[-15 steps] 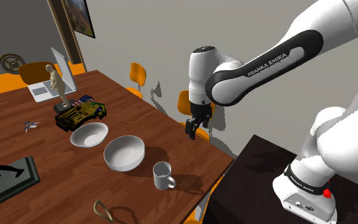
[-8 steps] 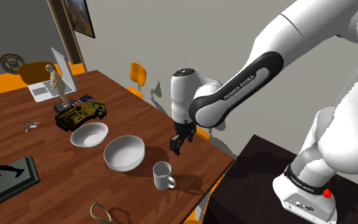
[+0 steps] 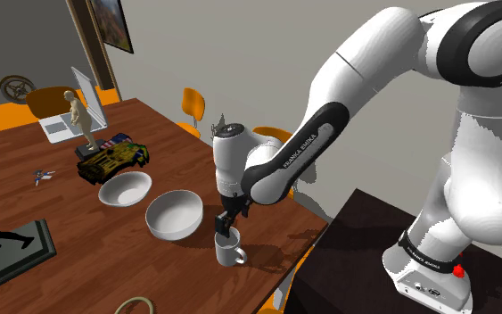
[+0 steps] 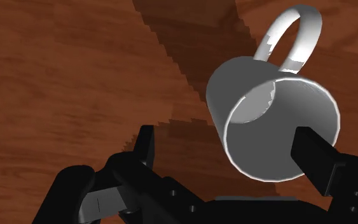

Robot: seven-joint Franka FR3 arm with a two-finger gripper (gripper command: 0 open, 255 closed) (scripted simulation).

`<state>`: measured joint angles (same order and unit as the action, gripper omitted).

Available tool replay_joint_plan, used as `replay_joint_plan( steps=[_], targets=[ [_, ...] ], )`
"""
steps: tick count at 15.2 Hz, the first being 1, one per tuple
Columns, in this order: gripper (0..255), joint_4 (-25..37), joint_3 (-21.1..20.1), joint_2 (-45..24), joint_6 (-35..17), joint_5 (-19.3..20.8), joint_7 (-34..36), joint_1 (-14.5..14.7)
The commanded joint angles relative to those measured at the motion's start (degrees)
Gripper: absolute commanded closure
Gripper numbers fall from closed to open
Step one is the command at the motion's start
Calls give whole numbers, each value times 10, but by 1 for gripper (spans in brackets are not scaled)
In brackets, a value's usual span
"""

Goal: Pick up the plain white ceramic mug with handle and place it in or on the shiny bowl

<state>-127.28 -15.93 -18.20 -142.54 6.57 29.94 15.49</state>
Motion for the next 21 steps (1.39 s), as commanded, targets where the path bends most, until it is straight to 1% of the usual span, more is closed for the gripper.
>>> replay_joint_plan(
  steps=[1,6,14,15,21],
  targets=[
    [0,5,3,-20,-15,9,8,6],
    [0,6,14,-57,-50,26,20,14],
    [0,6,14,-57,-50,26,20,14],
    [255,6,14,-57,-50,26,20,14],
    [255,6,14,-57,-50,26,20,14]
  ],
)
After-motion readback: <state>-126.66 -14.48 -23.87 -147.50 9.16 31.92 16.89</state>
